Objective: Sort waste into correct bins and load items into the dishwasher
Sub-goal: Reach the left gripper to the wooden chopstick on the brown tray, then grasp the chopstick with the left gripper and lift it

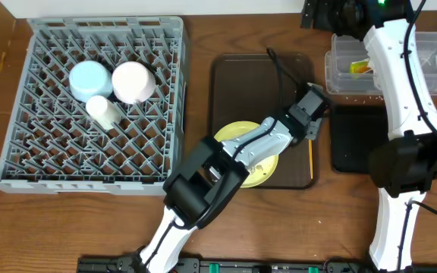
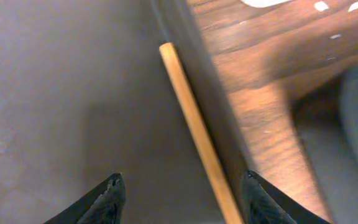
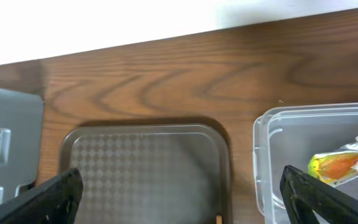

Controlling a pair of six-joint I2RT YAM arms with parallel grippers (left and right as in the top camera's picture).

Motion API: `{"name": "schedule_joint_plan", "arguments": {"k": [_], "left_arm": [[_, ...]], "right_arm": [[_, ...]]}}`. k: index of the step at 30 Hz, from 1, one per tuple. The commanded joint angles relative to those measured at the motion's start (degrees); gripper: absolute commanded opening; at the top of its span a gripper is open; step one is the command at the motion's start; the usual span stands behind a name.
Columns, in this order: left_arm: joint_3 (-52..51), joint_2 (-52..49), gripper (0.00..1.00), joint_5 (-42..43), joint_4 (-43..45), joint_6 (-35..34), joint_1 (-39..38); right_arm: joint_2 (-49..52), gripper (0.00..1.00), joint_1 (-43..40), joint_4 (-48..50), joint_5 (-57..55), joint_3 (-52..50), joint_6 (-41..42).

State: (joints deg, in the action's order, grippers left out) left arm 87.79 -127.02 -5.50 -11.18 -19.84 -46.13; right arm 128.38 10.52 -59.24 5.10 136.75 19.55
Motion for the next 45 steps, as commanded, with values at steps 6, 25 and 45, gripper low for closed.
{"name": "schedule_joint_plan", "arguments": {"k": [6, 25, 45], "left_arm": [[-0.2, -3.2, 0.61, -6.5, 0.2, 4.2, -0.1], [-0.2, -4.8, 0.25, -7.3, -0.2, 4.4, 0.5], [-0.3, -6.7, 0.30, -5.5, 0.0, 1.3, 2.4]], "right_arm": [[0.2, 0.99, -0.9, 0.1, -2.3, 0.3, 0.7], [0.2, 0.99, -0.8, -0.7, -2.3, 0.3, 0.7], [0.2, 0.99, -0.8, -0.7, -2.3, 0.3, 0.8]]}}
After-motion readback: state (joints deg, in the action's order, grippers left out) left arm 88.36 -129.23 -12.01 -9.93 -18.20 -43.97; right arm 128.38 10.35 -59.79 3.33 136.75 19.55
